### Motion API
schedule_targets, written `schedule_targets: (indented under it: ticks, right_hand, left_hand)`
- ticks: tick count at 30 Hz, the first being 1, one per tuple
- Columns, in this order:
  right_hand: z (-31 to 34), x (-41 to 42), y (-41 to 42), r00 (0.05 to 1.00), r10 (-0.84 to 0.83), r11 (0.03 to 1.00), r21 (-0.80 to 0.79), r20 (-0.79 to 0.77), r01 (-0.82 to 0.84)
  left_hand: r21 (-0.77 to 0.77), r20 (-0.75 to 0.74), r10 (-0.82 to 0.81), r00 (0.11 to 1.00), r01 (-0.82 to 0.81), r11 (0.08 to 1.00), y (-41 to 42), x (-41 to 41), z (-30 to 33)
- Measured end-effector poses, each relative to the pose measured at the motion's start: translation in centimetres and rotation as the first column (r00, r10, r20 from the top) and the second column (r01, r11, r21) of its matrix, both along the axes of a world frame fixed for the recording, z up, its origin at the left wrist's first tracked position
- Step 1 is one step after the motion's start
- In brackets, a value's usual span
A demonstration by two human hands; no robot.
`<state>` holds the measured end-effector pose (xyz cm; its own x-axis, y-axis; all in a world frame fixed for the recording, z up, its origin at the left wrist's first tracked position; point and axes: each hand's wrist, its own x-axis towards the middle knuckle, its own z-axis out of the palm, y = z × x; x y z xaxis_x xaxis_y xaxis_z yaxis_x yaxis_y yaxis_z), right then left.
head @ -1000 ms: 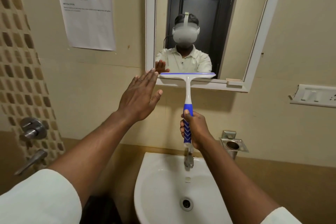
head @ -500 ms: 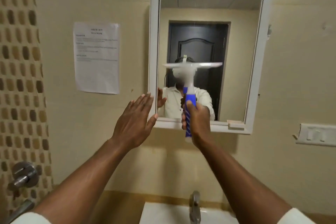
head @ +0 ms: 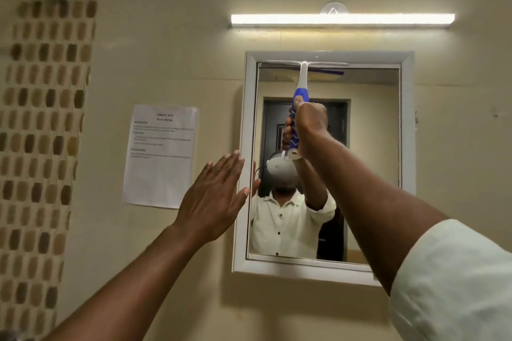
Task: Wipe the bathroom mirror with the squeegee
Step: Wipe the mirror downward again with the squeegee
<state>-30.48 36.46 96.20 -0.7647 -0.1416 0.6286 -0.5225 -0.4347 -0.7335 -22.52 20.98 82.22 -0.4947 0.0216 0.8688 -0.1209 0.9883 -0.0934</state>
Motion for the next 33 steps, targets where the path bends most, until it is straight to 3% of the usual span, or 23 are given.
schedule_targets:
  ticks: [12, 33]
  right_hand:
    - [-1.2, -1.2, -1.2, 0.999, -0.027, 1.000, -0.004, -0.042, 0.027]
    - [-0.7, -1.7, 0.0, 0.999, -0.038, 0.999, 0.016, 0.032, 0.037]
  left_hand:
    - [0.006, 0.011, -0.004, 1.000, 0.004, 1.000, -1.6, -1.1, -1.3]
    - [0.014, 0.015, -0.029, 0.999, 0.029, 0.999, -1.4, -0.7, -2.3]
